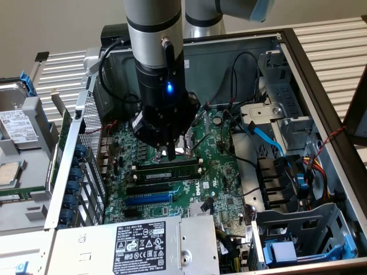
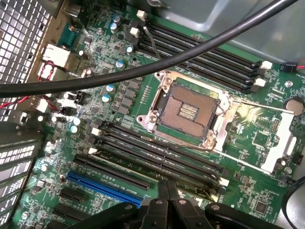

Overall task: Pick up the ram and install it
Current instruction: 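Press down the ram until it locks into place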

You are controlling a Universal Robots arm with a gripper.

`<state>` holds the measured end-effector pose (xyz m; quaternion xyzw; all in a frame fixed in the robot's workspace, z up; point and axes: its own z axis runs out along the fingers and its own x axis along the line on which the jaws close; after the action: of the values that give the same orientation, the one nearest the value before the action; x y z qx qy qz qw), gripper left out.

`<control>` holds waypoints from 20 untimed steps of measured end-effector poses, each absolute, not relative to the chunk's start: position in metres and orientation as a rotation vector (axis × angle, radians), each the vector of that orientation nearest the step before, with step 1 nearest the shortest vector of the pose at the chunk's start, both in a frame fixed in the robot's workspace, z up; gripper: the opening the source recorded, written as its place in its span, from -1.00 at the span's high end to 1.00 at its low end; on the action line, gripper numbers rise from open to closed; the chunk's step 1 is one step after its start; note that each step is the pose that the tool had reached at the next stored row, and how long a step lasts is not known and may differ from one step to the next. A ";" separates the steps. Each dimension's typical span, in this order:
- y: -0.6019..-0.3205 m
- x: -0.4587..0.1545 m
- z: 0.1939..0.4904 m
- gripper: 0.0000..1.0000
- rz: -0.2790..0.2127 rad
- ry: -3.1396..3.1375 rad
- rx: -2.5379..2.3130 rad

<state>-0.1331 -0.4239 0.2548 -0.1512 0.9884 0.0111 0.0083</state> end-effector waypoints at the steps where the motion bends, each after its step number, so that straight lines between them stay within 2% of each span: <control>1: -0.424 -0.133 0.255 0.79 0.034 3.092 -0.449; 20: -0.424 -0.133 0.255 0.79 0.030 3.122 -0.010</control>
<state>-0.1330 -0.4239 0.2545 -0.0033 0.9999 0.0097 0.0098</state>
